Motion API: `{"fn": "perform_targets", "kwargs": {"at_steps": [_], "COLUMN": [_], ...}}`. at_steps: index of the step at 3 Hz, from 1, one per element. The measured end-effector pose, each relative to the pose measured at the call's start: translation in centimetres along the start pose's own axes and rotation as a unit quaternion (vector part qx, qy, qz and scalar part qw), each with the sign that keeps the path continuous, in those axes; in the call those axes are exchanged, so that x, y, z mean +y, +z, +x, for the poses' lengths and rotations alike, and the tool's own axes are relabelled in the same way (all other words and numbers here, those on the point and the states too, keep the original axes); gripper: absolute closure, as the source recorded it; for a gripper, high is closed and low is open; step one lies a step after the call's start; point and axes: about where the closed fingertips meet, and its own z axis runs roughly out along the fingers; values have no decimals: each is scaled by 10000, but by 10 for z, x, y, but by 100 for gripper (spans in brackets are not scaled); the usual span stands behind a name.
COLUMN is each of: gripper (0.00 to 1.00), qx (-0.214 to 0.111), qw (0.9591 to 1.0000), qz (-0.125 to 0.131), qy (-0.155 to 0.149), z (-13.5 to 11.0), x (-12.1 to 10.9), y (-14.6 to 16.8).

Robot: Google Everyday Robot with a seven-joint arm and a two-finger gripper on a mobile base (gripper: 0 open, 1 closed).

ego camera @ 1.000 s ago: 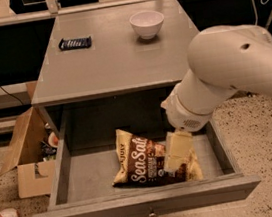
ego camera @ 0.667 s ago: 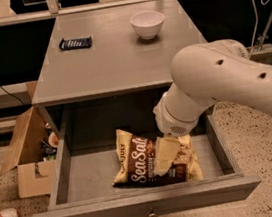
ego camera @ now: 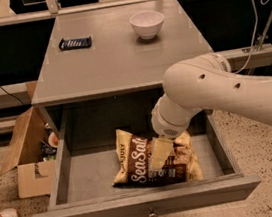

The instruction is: Pick brown chip bag from top drawer and place on counter

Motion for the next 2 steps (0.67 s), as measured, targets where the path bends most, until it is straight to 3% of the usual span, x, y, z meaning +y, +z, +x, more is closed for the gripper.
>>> {"fn": "perform_targets", "kwargs": {"at_steps": [2], "gripper": [0], "qx": [-20], "qw": [9993], "qz": [-367], "qy": [-25], "z": [-3], "x": [13], "y": [66]}}
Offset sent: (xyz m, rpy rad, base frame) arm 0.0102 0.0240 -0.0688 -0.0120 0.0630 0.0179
